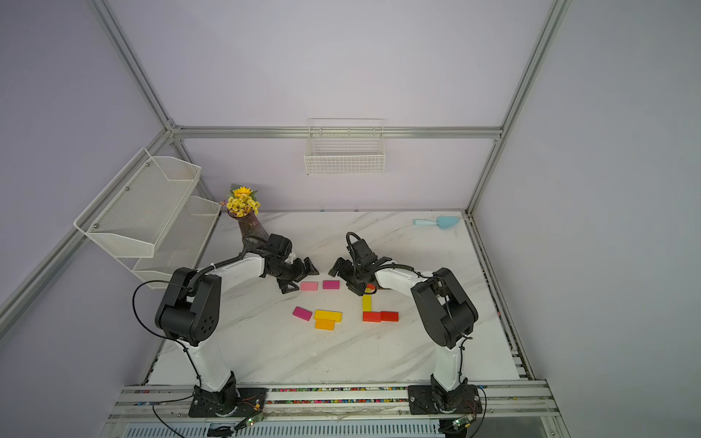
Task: Assemble the letter c with building blocks
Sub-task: Assemble the building block at the center of the board.
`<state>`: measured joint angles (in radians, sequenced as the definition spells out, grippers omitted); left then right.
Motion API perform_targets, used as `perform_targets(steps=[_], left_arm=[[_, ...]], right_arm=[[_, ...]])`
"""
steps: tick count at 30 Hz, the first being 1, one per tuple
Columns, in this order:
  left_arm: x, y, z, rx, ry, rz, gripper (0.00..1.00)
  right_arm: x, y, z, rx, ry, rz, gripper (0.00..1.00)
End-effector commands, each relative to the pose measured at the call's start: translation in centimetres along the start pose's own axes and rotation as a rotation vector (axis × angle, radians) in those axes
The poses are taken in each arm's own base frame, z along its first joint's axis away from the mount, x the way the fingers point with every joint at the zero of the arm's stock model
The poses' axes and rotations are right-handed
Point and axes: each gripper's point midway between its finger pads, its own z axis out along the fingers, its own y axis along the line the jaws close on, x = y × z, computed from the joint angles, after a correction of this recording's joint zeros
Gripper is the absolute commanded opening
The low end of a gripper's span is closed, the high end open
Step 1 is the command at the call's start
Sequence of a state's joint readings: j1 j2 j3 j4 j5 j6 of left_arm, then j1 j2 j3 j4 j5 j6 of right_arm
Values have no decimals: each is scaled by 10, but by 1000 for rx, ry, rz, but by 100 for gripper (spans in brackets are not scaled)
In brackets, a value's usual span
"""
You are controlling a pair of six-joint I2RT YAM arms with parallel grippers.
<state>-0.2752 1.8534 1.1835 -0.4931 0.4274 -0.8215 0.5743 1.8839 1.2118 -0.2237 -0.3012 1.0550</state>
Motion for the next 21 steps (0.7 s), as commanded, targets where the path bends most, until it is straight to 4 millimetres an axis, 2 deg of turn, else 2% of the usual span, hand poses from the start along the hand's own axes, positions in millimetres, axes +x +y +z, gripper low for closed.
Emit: perform_targets(steps=[1, 21], left_arm=[[-2, -13, 4, 66, 11, -14, 100], [-8, -23, 7, 89, 23, -9, 100]], right_arm=[[-7, 11, 2, -20, -26, 13, 96], [-10, 12, 15, -13, -14, 25, 96]])
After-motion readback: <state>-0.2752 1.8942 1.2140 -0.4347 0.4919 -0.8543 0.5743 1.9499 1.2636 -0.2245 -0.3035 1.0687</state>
